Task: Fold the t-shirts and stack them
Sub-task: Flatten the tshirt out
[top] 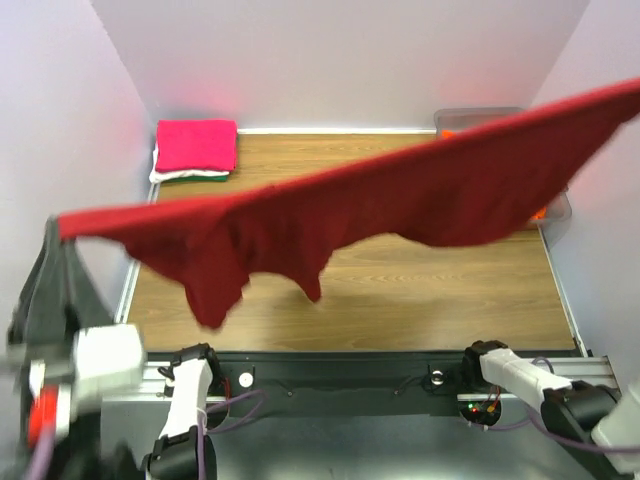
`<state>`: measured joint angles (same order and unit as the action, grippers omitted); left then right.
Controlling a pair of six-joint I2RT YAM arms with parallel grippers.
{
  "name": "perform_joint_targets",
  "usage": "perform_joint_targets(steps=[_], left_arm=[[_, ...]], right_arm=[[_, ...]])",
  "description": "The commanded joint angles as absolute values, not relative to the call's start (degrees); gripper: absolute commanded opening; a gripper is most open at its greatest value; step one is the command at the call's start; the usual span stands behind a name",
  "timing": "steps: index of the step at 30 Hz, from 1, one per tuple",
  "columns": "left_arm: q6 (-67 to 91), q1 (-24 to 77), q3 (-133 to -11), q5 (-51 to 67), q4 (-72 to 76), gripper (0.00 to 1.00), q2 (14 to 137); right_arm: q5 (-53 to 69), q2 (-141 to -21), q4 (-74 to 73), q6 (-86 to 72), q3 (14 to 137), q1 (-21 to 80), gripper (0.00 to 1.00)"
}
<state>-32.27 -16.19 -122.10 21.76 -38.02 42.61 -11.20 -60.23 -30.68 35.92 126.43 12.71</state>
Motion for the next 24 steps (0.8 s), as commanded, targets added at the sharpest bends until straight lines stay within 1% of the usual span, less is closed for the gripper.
perform_joint_targets(steps=[1,4,5,7,8,10,11,13,14,15,16,17,19,20,21,22,24], left_arm=[[-34.71,-14.25,-127.96,15.56,-40.07,0.00,42.54],[-37.43,-13.45,-127.01,15.82,-44.02,0.00,42.63],[-39.53,-13.36,-124.83,17.65,-47.25,0.00,42.89],[-41.39,-13.27,-120.44,19.41,-49.21,0.00,42.72],[-42.09,-13.36,-114.75,20.03,-49.83,0.00,42.11],[-43.59,-13.36,-108.49,22.40,-50.88,0.00,41.57],[-44.20,-13.27,-101.76,23.37,-51.93,0.00,41.22],[-45.52,-13.27,-94.61,25.74,-52.64,0.00,41.31],[-46.14,-13.36,-87.00,26.45,-52.56,0.00,41.05],[-46.93,-13.27,-83.27,27.76,-52.21,0.00,40.87],[-47.11,-13.36,-79.67,27.95,-51.25,0.00,40.70],[-46.94,-13.36,-73.10,28.38,-49.41,0.00,40.43],[-47.55,-13.36,-67.09,29.88,-47.73,0.00,40.95],[-47.37,-13.27,-62.10,30.49,-45.46,0.00,42.00],[-47.55,-13.27,-59.70,30.76,-44.05,0.00,42.71],[-47.72,-13.27,-57.33,30.76,-42.82,0.00,43.58],[-47.20,-13.27,-51.26,29.19,-37.20,0.00,47.27]], right_arm=[[-14.59,-58.01,-25.67,40.07,128.85,11.78,0.00],[-14.15,-58.79,-25.23,42.44,126.14,11.87,0.01],[-12.67,-58.97,-25.31,42.89,124.38,11.78,0.01],[-10.56,-59.15,-24.88,44.20,119.82,11.78,0.00],[-9.85,-59.76,-24.44,44.38,113.88,11.78,0.00],[-7.92,-60.73,-22.60,43.95,107.79,11.87,0.01],[-6.87,-61.34,-21.63,44.03,102.01,11.87,0.01],[-2.74,-63.19,-18.22,42.46,96.18,11.87,0.01],[-1.25,-64.06,-17.67,42.19,93.98,11.87,0.01],[2.34,-65.73,-17.41,41.75,89.69,11.87,0.01],[3.42,-66.53,-16.45,40.44,87.73,11.78,0.00],[6.04,-67.40,-16.44,40.52,83.19,11.78,0.01],[8.69,-69.25,-15.39,41.39,77.64,11.86,0.01],[11.31,-69.87,-14.68,41.66,72.65,11.87,0.01],[12.73,-70.57,-14.24,42.10,72.60,11.87,0.01],[13.88,-72.14,-12.15,42.71,67.46,11.87,0.01],[15.64,-74.60,-8.02,42.71,63.56,11.86,0.01]])
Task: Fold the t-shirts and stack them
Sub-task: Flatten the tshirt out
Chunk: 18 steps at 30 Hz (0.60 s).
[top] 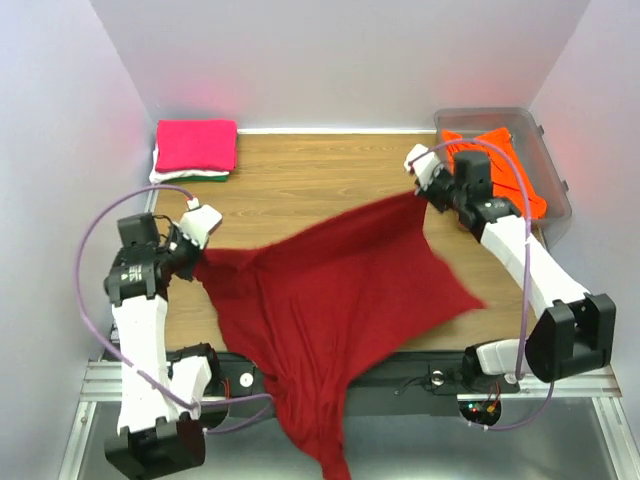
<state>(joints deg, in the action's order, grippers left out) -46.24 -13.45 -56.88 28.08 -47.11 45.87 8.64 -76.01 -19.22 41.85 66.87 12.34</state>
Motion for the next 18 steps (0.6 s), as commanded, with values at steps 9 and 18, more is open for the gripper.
perform_joint_targets(steps=[9,18], left_arm=[[-42.55,-12.83,-50.61,22.16,-20.23,0.00,71.96],[-36.92,-12.83,-69.49,16.18,-16.79,0.00,93.84]], right_arm=[[10.90,-99.11,-0.71,36.92,70.47,11.87,0.00],[4.13,-114.95,1.67,35.16,85.94,11.43,0.01]])
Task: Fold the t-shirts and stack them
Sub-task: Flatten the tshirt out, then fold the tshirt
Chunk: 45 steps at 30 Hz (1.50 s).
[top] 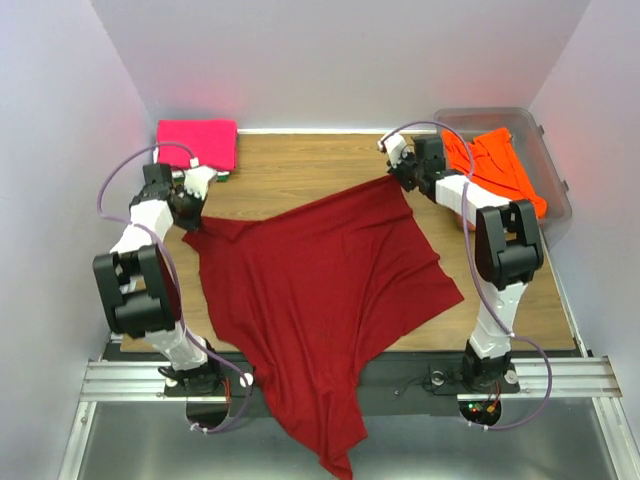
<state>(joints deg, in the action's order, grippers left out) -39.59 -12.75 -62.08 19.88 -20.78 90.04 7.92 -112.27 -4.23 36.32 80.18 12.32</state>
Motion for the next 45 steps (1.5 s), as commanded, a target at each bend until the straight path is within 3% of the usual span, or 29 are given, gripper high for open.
perform_joint_targets(steps=[1,8,18,30,45], left_arm=[[-36.83,-12.83,-70.83,15.91,-16.79,0.00,95.00],[-35.69,-12.75,-78.57,14.06,-17.23,0.00,101.42],[-36.30,-12.74,-82.17,14.67,-19.75,0.00,101.43],[-35.69,-10.90,-75.69,14.94,-40.85,0.00,87.48],[-32.96,1.48,-61.45,12.31,-56.51,0.00,73.21]], right_arm=[[4.22,-115.83,1.67,35.24,88.48,11.51,0.00],[2.55,-123.31,1.67,35.42,97.11,11.43,0.01],[1.75,-123.23,1.50,36.39,99.14,10.90,0.01],[7.91,-110.76,1.41,41.75,86.23,9.32,0.01],[12.04,-98.27,-3.07,49.04,71.91,6.86,0.01]])
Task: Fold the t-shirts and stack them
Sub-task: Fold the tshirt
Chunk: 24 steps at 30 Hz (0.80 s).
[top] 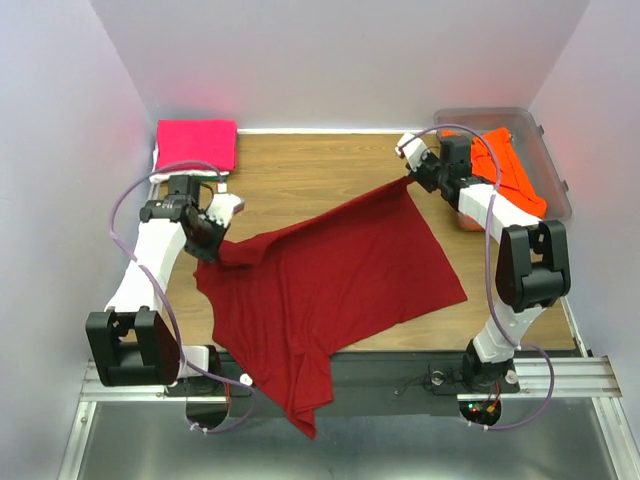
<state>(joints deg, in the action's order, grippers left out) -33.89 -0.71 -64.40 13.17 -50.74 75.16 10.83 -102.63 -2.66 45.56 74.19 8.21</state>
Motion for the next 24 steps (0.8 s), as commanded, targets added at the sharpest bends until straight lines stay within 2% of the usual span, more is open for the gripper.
perform_joint_targets(steps=[1,3,4,5,6,7,8,9,11,17,21,24], left_arm=[[-33.13,2.02,-60.65,12.22,-56.69,0.00,73.13],[-33.05,2.98,-58.64,12.30,-56.78,0.02,72.95],[-33.22,3.16,-58.19,12.48,-56.78,0.10,73.04],[-33.31,3.16,-57.92,12.74,-56.78,0.13,73.30],[-33.57,3.16,-57.92,13.96,-56.86,0.16,73.65],[-34.53,3.16,-58.18,14.84,-57.13,0.48,73.74],[-34.63,3.16,-58.71,15.90,-57.48,0.52,73.74],[-34.98,3.08,-60.10,17.47,-58.00,0.54,73.74],[-34.98,2.55,-61.78,18.19,-57.74,0.55,73.65],[-35.60,-3.41,-67.59,18.73,-54.25,0.55,78.82],[-33.93,-8.42,-66.53,16.88,-47.57,0.52,82.69],[-33.57,-9.23,-66.80,17.31,-44.22,0.44,86.47]], right_arm=[[12.39,-97.65,-3.34,50.35,70.07,6.86,0.00],[12.48,-96.77,-3.78,51.50,68.21,6.77,0.01],[12.39,-96.68,-4.48,52.11,67.51,6.85,0.00],[12.39,-96.68,-4.83,53.42,66.37,6.77,0.01],[11.87,-96.77,-6.31,54.05,66.10,6.85,0.10],[11.60,-96.94,-7.11,55.44,66.01,6.51,0.17],[11.43,-96.94,-7.55,55.72,65.92,6.24,0.29],[11.60,-96.86,-8.34,55.98,66.27,5.72,0.49],[11.95,-96.77,-9.40,55.64,67.67,4.14,0.57],[18.62,-98.17,-19.85,51.35,77.86,2.81,0.59],[23.29,-102.56,-25.04,44.14,84.89,3.16,0.54],[25.22,-107.83,-27.59,39.47,89.90,4.04,0.45]])
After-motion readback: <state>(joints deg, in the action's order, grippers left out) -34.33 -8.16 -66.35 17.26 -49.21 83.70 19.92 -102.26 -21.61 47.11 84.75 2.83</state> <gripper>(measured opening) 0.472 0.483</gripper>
